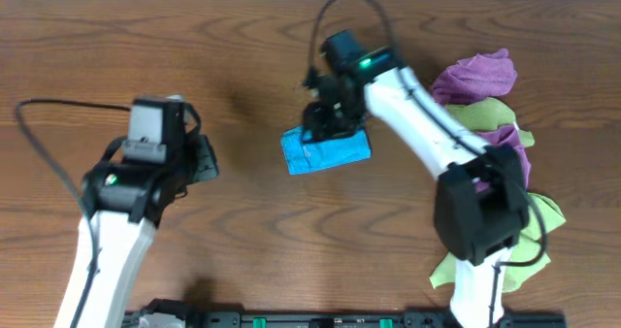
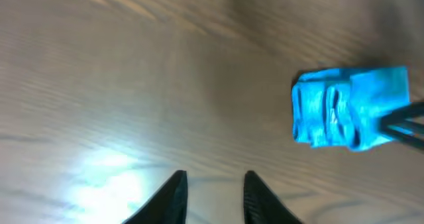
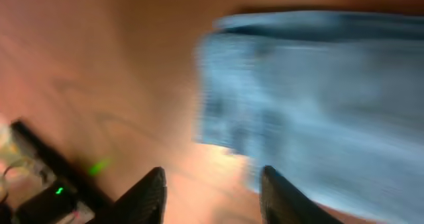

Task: Fold the cloth

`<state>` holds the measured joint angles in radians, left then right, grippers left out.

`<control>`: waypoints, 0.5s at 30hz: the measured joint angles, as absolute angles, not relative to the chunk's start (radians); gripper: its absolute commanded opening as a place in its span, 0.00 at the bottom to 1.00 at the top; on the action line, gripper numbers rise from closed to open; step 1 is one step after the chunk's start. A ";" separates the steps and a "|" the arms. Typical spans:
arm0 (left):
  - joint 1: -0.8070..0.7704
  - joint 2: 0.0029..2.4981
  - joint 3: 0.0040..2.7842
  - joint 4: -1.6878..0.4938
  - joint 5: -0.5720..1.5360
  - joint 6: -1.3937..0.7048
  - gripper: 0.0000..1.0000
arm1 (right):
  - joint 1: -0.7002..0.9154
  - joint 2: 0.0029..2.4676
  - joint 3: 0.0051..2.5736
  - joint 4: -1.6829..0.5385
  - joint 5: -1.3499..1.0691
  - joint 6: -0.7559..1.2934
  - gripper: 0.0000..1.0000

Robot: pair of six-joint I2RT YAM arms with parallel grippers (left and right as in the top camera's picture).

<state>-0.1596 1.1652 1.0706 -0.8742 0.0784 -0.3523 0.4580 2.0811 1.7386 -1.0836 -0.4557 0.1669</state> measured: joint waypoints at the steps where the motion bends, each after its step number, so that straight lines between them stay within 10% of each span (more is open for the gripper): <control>1: -0.159 1.188 1.049 -0.846 0.101 -0.351 0.54 | 0.434 2.074 1.740 -1.102 -0.428 0.166 0.07; 2: -0.159 1.221 1.019 -0.799 0.137 -0.358 0.72 | 0.413 2.067 1.740 -1.115 -0.401 0.164 0.02; 7: -0.159 1.335 0.918 -0.614 0.267 -0.390 0.95 | 0.378 2.059 1.740 -1.114 -0.277 0.167 0.02; 15: -0.159 1.567 0.847 -0.328 0.531 -0.487 0.95 | 0.370 2.059 1.739 -1.089 -0.036 0.224 0.02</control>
<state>-0.1593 1.5669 0.8471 -0.3279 0.5308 -0.4866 0.3702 2.0594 1.7386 -1.0889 -0.0364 0.2241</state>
